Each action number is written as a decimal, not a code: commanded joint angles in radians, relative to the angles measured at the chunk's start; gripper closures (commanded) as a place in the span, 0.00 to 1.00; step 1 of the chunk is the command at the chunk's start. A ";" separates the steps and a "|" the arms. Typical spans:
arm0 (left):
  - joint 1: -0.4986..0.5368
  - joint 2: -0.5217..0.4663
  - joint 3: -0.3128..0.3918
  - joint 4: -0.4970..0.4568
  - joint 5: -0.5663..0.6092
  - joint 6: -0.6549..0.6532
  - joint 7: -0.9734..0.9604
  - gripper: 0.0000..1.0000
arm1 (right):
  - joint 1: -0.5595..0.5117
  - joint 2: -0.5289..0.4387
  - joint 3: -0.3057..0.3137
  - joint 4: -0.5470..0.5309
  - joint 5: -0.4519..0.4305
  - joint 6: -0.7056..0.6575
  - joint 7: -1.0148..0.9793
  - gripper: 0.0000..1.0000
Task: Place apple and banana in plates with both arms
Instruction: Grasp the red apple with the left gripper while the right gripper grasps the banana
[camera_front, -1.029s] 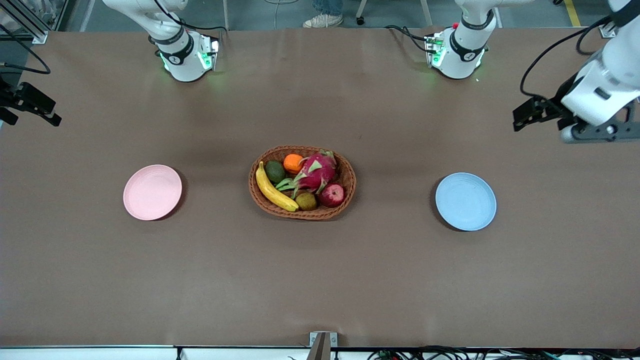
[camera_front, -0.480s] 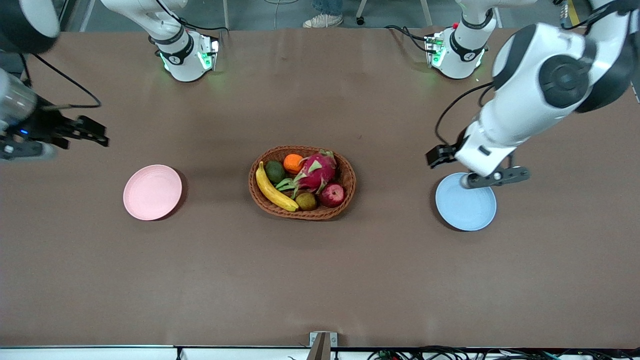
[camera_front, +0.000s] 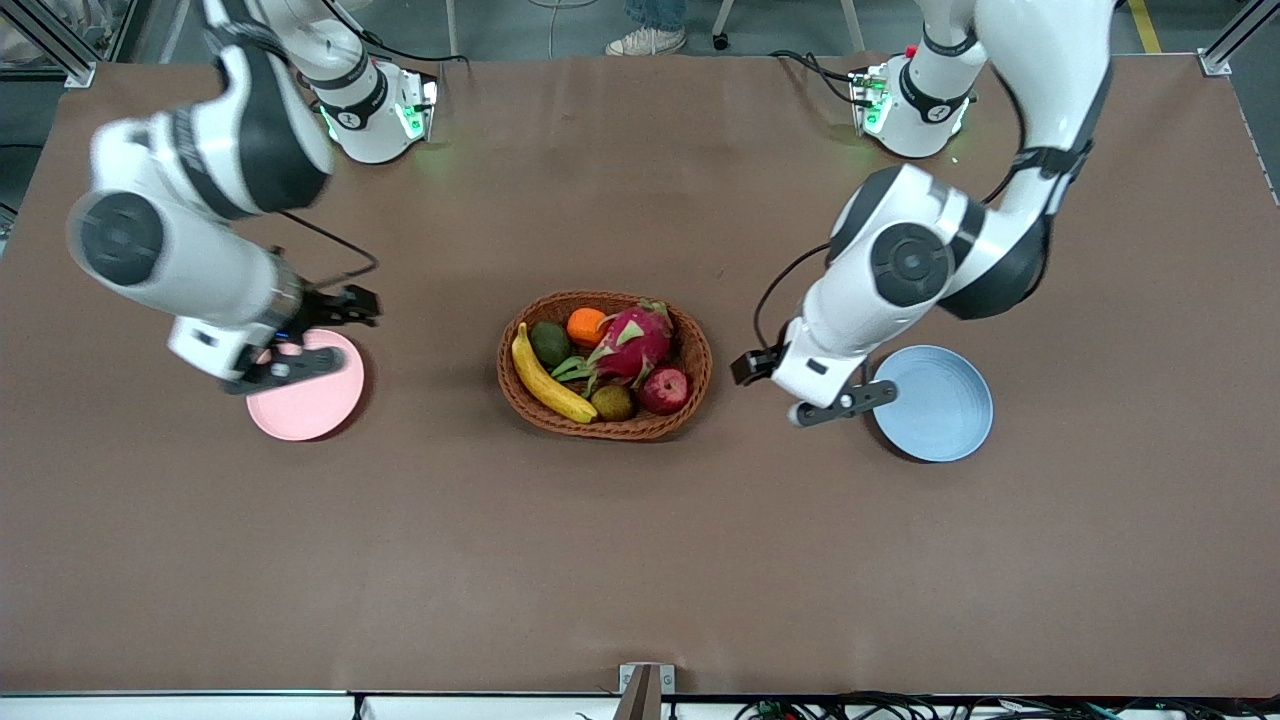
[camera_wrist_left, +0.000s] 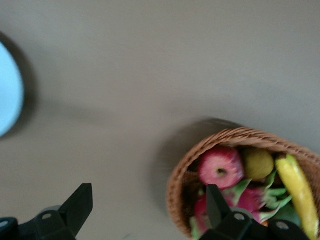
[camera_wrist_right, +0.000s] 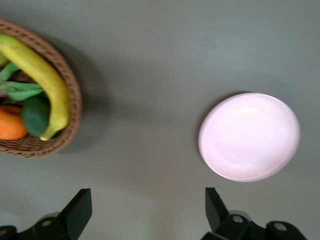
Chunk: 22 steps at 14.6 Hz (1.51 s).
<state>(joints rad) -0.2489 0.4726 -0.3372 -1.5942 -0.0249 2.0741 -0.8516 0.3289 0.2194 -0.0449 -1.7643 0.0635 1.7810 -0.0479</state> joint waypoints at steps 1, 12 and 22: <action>-0.064 0.069 0.012 0.065 0.010 0.023 -0.139 0.00 | 0.113 0.070 -0.012 -0.003 0.045 0.073 0.002 0.00; -0.164 0.258 0.012 0.097 0.008 0.259 -0.386 0.00 | 0.249 0.238 -0.012 -0.001 0.107 0.143 0.002 0.28; -0.182 0.307 0.014 0.097 0.011 0.294 -0.389 0.00 | 0.286 0.271 -0.012 0.000 0.107 0.167 0.033 0.34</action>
<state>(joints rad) -0.4185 0.7665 -0.3332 -1.5205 -0.0238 2.3632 -1.2231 0.5940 0.4877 -0.0457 -1.7657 0.1557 1.9398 -0.0341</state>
